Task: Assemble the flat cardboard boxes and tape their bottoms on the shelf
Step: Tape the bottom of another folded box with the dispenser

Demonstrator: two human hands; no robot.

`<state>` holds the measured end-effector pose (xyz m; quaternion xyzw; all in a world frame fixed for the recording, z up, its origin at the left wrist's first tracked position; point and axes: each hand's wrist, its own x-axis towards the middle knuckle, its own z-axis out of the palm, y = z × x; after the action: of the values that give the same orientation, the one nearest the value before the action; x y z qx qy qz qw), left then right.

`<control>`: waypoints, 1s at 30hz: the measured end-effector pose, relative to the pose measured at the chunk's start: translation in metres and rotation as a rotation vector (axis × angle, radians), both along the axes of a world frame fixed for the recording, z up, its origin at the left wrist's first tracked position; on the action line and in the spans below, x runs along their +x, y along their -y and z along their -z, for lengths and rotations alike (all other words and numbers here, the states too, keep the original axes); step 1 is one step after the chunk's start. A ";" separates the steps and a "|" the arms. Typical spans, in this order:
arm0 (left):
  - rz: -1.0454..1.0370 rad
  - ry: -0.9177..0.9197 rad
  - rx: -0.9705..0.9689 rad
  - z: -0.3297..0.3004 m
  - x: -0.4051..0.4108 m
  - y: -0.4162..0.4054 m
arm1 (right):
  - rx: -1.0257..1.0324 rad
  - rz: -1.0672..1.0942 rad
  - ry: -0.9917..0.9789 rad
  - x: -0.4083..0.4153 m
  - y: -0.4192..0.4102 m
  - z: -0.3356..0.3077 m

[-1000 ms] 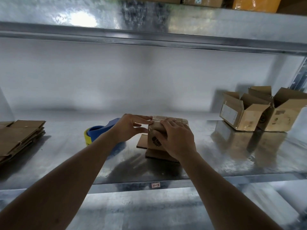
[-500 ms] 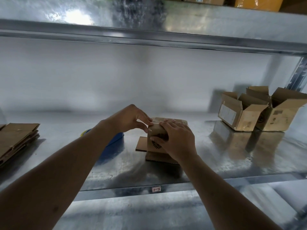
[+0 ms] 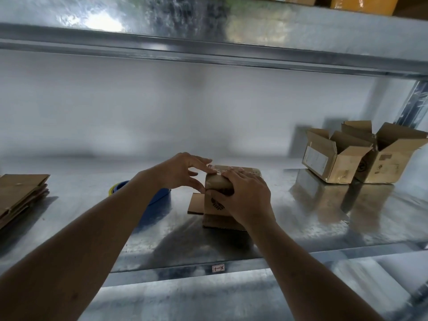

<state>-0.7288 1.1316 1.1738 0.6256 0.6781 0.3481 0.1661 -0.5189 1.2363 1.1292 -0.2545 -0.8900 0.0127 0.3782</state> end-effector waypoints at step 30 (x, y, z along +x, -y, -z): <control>-0.144 0.088 0.051 0.003 0.018 0.000 | -0.112 -0.174 0.100 0.008 -0.005 -0.010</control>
<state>-0.7108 1.1313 1.1711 0.5635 0.7044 0.4033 0.1542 -0.5106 1.2416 1.1391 -0.1974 -0.9244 0.0823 0.3158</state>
